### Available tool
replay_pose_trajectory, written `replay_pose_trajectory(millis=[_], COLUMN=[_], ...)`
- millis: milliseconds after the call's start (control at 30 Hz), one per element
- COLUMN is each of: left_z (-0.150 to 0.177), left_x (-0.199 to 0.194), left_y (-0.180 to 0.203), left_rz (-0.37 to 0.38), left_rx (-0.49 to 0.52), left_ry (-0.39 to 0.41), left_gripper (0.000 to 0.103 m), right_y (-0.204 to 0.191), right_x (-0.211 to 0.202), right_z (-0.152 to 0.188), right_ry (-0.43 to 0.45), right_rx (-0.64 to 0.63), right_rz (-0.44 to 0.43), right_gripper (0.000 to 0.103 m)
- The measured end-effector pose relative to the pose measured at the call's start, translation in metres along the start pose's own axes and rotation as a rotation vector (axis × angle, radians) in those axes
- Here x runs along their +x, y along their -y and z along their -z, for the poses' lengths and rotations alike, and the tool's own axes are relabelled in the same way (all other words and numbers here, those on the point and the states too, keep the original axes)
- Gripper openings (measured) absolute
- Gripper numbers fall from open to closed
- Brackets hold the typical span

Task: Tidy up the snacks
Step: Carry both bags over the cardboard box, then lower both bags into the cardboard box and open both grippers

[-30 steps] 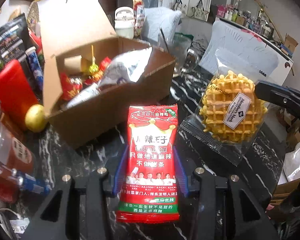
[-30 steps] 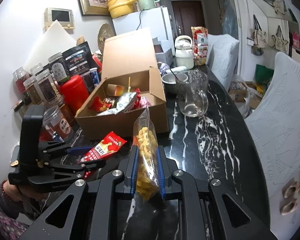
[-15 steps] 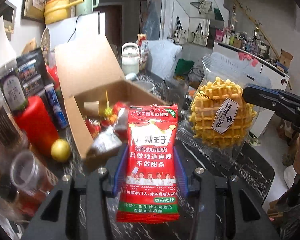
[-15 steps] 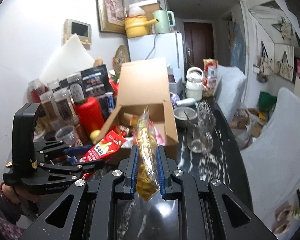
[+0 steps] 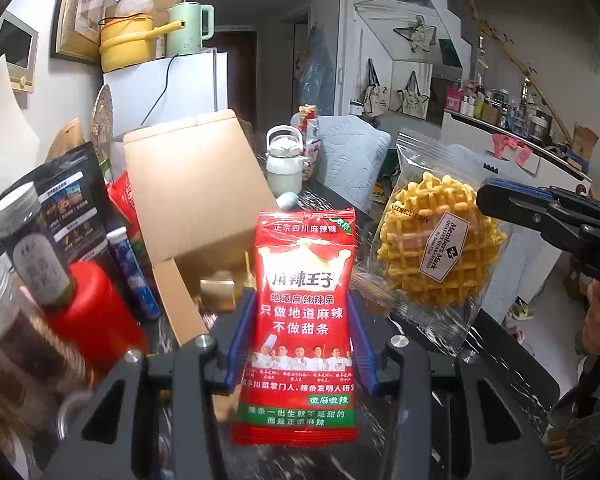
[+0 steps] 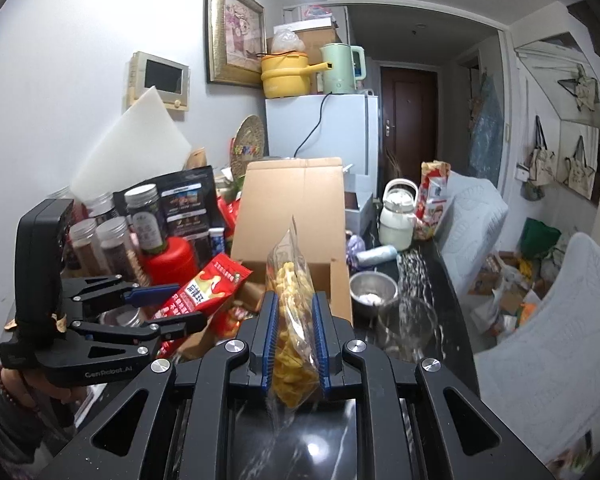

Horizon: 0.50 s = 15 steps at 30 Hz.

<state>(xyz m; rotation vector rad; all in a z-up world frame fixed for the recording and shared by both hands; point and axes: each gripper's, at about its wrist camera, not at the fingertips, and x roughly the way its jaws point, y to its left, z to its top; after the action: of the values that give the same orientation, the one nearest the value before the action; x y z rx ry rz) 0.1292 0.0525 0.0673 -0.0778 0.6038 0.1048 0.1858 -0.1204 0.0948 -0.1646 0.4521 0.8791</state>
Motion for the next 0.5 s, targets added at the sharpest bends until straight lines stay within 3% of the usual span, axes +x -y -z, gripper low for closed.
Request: replay_pose_trajectory(millis=[300, 367, 500], left_z=[-0.027, -0.031, -0.031], left_x=[0.051, 0.064, 0.089], left_y=[-0.028, -0.034, -0.045], left_rz=[-0.028, -0.033, -0.043], left_rx=[-0.016, -0.023, -0.041], left_ry=[-0.014, -0.024, -0.051], left_gripper=[0.044, 0.044, 0.044], right_y=[0.013, 0.014, 0.010], right_x=[0.064, 0.078, 0.119], right_z=[-0.029, -0.032, -0.031], right_ry=[-0.011, -0.014, -0.061], right_rx=[-0.007, -0.016, -0.046], right_rz=[-0.010, -0.013, -0.038], right_gripper=[0.013, 0.001, 0.001])
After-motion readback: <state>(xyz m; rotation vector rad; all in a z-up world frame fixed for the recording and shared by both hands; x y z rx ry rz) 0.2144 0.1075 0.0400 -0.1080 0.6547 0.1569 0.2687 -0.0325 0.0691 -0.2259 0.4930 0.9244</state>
